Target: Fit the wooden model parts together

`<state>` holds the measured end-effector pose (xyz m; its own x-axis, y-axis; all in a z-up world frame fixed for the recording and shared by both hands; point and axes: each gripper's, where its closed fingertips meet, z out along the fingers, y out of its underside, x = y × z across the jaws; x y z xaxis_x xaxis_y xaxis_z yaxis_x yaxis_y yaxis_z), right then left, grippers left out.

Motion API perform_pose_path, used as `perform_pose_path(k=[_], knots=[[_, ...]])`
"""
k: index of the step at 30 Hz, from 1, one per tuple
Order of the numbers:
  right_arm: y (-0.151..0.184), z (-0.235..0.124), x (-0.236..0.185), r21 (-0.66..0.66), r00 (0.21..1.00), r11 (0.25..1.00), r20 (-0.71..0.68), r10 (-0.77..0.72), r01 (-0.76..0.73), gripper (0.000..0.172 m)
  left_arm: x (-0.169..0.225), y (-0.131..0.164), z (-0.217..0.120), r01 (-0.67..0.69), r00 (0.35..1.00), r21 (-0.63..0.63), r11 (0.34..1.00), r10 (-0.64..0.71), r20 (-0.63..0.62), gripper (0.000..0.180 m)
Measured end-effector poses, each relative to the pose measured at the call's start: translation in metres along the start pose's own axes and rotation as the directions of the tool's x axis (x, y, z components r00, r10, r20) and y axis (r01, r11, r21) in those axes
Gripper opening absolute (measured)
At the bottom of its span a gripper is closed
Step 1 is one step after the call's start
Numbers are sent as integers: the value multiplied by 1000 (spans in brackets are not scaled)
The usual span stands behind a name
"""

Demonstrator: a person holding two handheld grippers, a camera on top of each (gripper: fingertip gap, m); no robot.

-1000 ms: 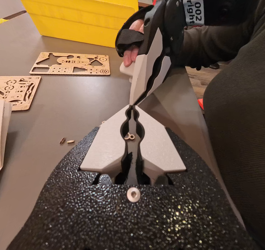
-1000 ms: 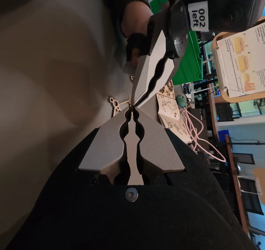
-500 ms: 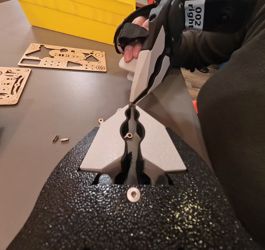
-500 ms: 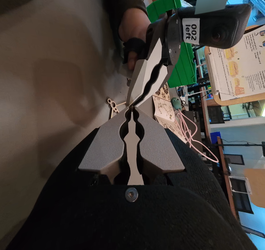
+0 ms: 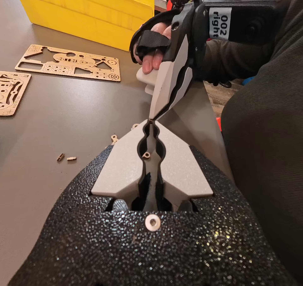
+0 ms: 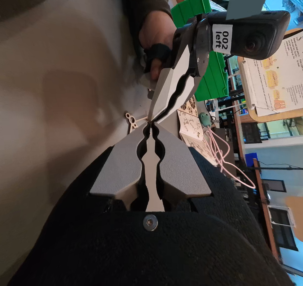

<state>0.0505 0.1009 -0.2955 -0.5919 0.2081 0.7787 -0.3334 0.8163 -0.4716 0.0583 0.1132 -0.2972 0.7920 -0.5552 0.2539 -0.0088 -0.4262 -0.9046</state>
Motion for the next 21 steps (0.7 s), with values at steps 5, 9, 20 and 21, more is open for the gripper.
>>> perform_pose_path(k=[5, 9, 20, 21], knots=[[-8, -7, 11, 107, 987, 982, -4, 158, -156, 7, 2, -10, -5, -138, 990, 59, 989, 136, 46, 0], [-13, -20, 30, 234, 897, 867, 64, 437, -439, 11, 9, -25, -11, -356, 931, 122, 927, 339, 136, 0], [-32, -23, 26, 324, 796, 727, 257, 548, -605, 7, 26, -38, -18, -577, 810, 159, 801, 536, 239, 0], [-33, -23, 27, 330, 805, 734, 243, 542, -594, 5, 26, -38, -17, -576, 811, 164, 801, 534, 237, 0]])
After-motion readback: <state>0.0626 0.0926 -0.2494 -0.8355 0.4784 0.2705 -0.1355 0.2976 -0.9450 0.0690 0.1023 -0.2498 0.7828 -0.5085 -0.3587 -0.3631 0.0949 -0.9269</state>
